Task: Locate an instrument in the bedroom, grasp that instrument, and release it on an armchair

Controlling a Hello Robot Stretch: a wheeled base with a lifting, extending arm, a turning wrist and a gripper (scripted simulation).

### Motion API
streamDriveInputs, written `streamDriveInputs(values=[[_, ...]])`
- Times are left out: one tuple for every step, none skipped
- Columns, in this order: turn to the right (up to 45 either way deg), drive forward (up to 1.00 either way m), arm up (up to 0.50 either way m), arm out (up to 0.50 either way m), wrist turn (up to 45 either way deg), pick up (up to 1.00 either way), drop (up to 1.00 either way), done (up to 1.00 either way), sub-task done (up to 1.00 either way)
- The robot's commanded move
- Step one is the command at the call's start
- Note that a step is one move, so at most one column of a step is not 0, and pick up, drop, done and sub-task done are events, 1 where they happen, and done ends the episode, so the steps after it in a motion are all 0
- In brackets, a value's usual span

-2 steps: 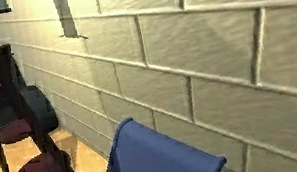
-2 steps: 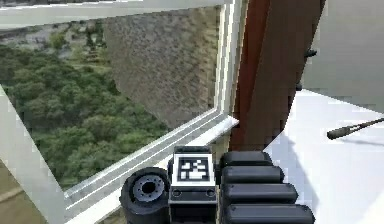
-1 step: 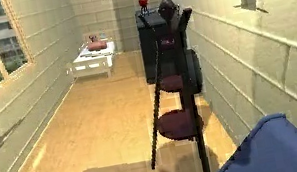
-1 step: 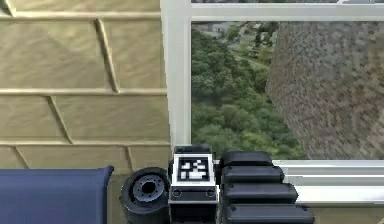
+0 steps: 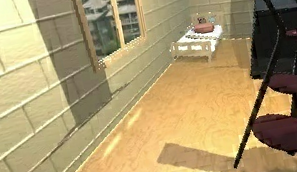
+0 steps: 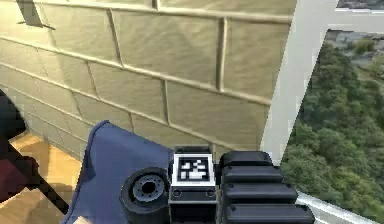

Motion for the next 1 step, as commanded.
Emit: streamDriveInputs(values=[[-3.0,0.0,0.0,0.0,0.0,0.0,0.0,0.0,0.0]])
